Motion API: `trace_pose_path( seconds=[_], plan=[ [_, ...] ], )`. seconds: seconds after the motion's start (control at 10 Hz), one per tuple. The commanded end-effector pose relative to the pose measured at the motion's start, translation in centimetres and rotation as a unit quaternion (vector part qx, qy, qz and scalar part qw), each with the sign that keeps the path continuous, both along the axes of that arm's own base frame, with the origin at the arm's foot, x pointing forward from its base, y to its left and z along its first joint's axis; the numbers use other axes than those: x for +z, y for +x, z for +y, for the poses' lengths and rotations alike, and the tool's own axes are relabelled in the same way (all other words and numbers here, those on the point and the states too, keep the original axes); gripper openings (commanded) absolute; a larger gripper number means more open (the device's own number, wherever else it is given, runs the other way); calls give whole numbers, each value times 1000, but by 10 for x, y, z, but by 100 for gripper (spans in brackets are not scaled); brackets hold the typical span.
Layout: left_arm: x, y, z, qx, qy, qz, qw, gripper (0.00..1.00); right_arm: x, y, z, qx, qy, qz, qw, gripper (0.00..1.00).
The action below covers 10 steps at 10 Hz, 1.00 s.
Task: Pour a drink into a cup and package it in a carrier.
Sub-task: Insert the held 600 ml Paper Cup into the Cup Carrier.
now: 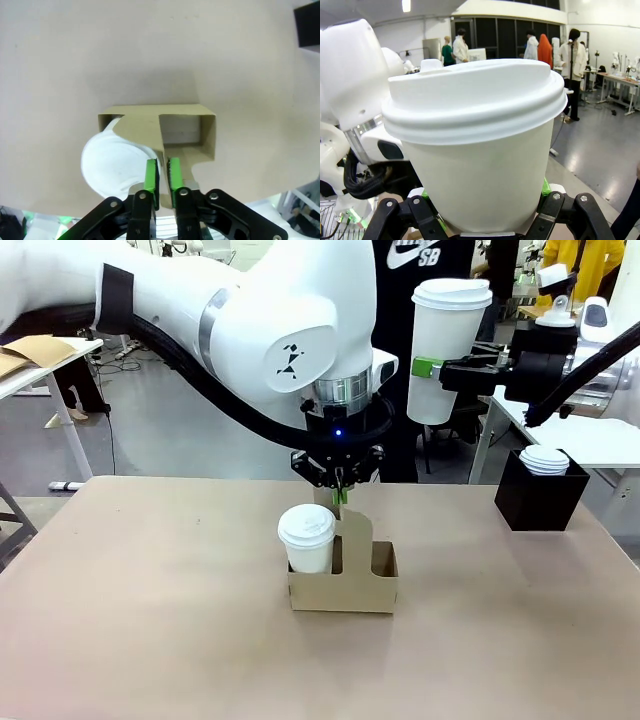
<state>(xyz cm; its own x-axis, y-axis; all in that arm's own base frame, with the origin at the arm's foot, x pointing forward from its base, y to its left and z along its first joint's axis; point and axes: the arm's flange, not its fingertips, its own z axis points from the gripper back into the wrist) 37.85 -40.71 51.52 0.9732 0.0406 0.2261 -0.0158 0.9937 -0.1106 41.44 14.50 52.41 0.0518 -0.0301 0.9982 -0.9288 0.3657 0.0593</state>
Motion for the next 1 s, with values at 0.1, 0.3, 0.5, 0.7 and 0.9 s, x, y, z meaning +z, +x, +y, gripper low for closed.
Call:
trace_pose_path(
  seconds=[0.1,0.3,0.5,0.7,0.9],
  plan=[
    [30,-5,16,-53,-26,21,998,65,-4,14,-7,20,8,-1,1000,80],
    [57,-11,38,-104,-42,35,993,100,-18,32,-20,58,23,6,998,80],
    [88,-16,74,-194,-71,43,978,100,-41,46,-27,113,29,20,993,80],
    [109,-16,125,-335,-68,30,939,100,-75,52,-18,159,21,20,987,80],
    [109,-18,164,-405,-50,-27,913,100,-100,50,-7,194,25,15,981,80]
  ],
)
